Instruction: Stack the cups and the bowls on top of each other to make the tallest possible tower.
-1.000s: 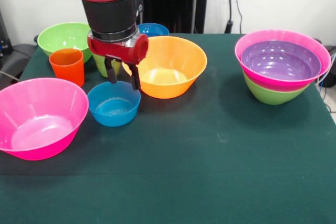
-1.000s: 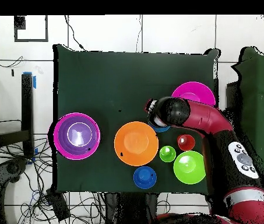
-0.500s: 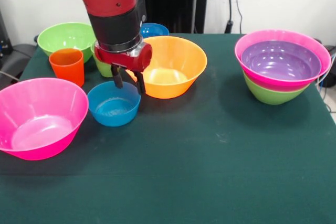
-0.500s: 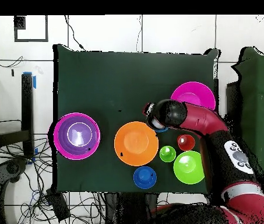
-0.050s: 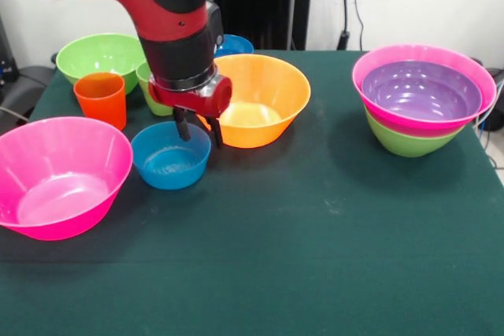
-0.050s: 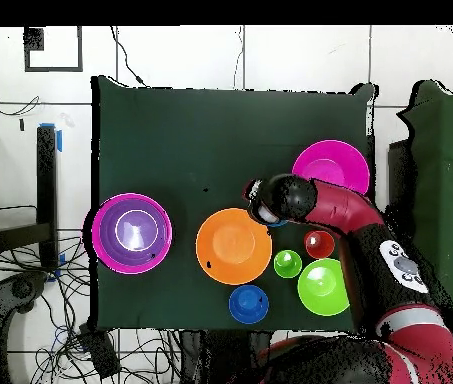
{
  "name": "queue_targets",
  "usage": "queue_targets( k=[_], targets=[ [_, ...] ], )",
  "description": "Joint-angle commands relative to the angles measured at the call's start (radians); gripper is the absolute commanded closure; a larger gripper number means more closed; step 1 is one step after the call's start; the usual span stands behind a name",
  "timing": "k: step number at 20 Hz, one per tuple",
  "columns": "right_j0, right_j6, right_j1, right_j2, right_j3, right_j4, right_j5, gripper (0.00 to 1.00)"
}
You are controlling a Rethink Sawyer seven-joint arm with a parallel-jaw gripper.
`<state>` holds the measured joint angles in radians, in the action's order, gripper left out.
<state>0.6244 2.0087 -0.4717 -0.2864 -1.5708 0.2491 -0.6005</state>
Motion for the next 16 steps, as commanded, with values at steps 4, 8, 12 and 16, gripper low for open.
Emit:
queue_targets(
  k=[4,8,12,16],
  targets=[
    [0.023,-0.080,0.135,-0.101,0.053,0.046,0.110,0.00],
    [0.036,-0.099,0.159,-0.114,0.068,0.059,0.124,0.00],
    [0.046,-0.116,0.156,-0.126,0.065,0.088,0.151,1.00],
    [0.037,-0.121,0.113,-0.116,0.058,0.103,0.119,1.00]
  ],
)
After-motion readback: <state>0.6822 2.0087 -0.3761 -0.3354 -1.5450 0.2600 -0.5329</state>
